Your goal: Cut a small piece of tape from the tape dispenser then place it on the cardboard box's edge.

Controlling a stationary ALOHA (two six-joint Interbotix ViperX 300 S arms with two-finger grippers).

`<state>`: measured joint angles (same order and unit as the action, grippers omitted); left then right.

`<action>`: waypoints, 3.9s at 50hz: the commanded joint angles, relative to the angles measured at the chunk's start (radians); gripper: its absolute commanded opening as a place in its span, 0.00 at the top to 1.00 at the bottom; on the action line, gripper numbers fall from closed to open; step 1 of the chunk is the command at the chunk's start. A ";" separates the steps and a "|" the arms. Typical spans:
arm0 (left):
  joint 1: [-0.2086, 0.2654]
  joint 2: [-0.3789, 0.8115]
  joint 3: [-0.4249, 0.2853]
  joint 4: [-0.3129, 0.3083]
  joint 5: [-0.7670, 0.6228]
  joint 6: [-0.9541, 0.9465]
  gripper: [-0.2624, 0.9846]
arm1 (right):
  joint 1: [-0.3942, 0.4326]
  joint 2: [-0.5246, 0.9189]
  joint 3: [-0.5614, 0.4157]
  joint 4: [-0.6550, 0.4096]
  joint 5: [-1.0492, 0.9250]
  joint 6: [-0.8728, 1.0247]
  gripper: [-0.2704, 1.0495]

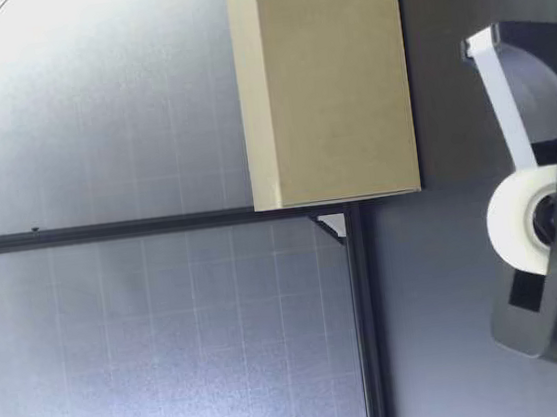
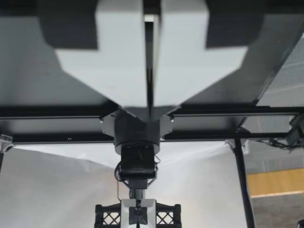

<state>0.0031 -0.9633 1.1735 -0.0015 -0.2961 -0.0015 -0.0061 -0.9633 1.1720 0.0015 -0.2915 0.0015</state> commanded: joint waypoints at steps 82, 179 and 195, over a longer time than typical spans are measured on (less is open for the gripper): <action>0.011 0.058 0.091 -0.002 -0.112 -0.005 0.85 | -0.416 1.238 -0.870 0.882 1.414 -0.630 0.82; 0.012 0.095 0.115 -0.017 -0.129 -0.006 0.85 | -0.327 1.290 -0.907 0.877 1.459 -0.615 0.86; 0.011 0.095 0.115 -0.017 -0.129 -0.005 0.85 | -0.348 1.226 -0.838 0.873 1.453 -0.614 0.86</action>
<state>0.0123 -0.8744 1.3008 -0.0169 -0.4157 -0.0061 -0.3405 0.3206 0.3313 0.8728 1.1582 -0.6105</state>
